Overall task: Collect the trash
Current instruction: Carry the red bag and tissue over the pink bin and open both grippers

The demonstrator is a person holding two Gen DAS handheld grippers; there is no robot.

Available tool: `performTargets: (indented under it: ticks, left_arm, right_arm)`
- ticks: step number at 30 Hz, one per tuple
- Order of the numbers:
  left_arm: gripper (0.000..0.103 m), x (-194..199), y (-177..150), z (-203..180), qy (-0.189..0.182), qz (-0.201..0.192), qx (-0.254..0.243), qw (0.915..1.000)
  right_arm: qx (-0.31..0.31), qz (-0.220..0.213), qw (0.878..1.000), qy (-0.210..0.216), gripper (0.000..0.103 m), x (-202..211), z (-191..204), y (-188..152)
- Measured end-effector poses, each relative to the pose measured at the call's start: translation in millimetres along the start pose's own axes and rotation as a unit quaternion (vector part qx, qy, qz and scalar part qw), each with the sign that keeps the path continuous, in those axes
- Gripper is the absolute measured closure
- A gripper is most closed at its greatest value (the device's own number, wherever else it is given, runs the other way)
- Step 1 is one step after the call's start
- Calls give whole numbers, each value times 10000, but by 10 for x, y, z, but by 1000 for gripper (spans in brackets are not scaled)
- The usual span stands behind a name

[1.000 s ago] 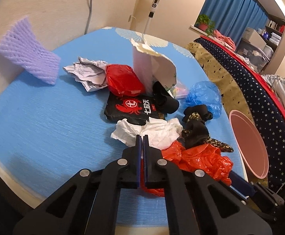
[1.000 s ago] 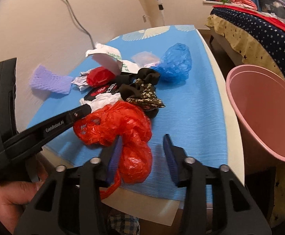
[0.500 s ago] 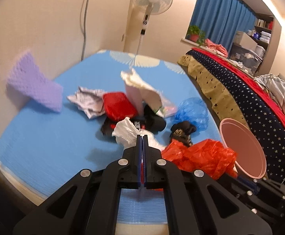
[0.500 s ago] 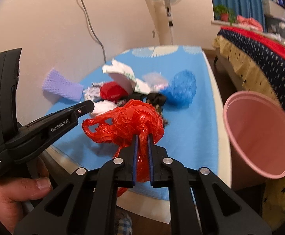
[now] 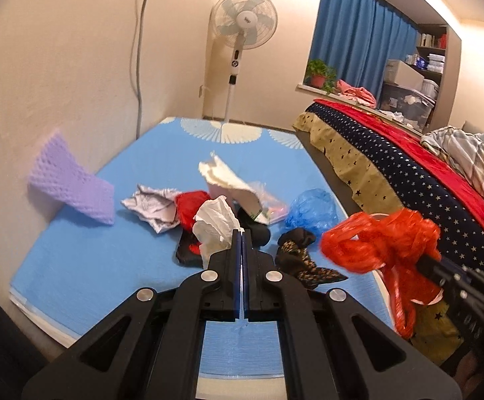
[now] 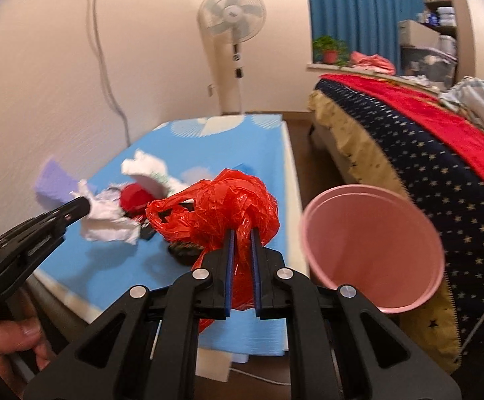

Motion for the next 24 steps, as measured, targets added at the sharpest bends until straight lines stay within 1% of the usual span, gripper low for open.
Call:
performTargets:
  ticks: [8,16,19,24]
  left_arm:
    - [103,112,139,-162,-111,-117,-249,9996]
    - [103,176,252,-390,-336,-128,-415,9985]
    - [103,167,330,-543,-471,-159,-486,9976]
    - [103,82,416,-846,-765,-181,-650,9948]
  right_arm:
    - [-235,-435,9974,-523,93,251,-451,311]
    - [-391,-669,9929,-899,93,467,-838,581]
    - [-463,-670,9910,-1064,93,536,-1039,690]
    - [-508,-493,9895,-1257,93,544,-1364,796]
Point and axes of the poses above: each gripper's, at about its wrist camera, not at the fingertips, and x roughly against the way its jaws point, z to its left, y to its top, the point moved 9 cm from there along -x, roughly the way its jaws point, and after that the axes turned 2 degrees about -x, right-handed, at the moved point
